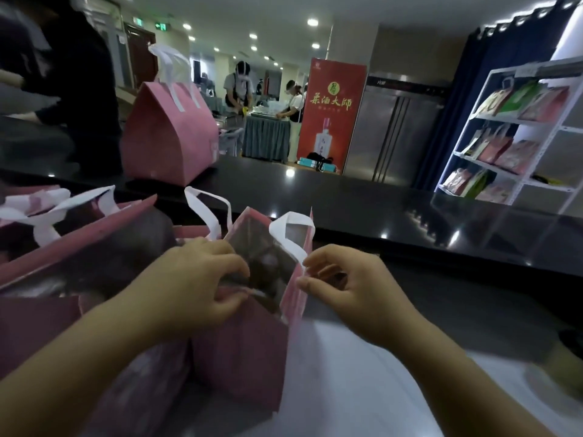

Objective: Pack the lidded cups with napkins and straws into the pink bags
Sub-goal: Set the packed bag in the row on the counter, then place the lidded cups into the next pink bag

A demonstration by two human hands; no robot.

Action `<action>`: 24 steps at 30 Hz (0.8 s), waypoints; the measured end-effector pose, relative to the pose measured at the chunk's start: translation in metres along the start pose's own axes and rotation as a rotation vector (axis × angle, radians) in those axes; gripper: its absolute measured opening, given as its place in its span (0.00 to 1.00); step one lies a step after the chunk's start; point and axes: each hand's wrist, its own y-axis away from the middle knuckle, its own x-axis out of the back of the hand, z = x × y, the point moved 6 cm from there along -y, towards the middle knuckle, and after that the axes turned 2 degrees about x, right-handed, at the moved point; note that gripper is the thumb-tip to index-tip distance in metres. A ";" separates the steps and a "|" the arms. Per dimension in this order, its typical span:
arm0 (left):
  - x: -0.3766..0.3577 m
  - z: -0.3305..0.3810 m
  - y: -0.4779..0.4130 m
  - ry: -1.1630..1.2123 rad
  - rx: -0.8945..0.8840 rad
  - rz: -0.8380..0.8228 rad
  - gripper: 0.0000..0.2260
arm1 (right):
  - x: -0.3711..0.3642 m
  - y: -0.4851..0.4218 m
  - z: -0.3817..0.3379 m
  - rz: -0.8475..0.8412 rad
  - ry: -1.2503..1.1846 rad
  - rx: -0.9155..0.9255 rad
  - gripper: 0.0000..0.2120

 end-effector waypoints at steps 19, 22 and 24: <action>-0.024 0.055 -0.039 -0.146 -0.060 -0.050 0.08 | 0.015 0.051 -0.027 0.263 0.362 0.121 0.14; -0.026 0.067 -0.036 0.156 -0.025 0.022 0.06 | 0.009 0.056 -0.002 0.078 0.359 -0.097 0.25; -0.030 0.076 -0.034 0.308 -0.010 0.024 0.04 | 0.000 0.061 0.013 -0.047 0.325 -0.203 0.31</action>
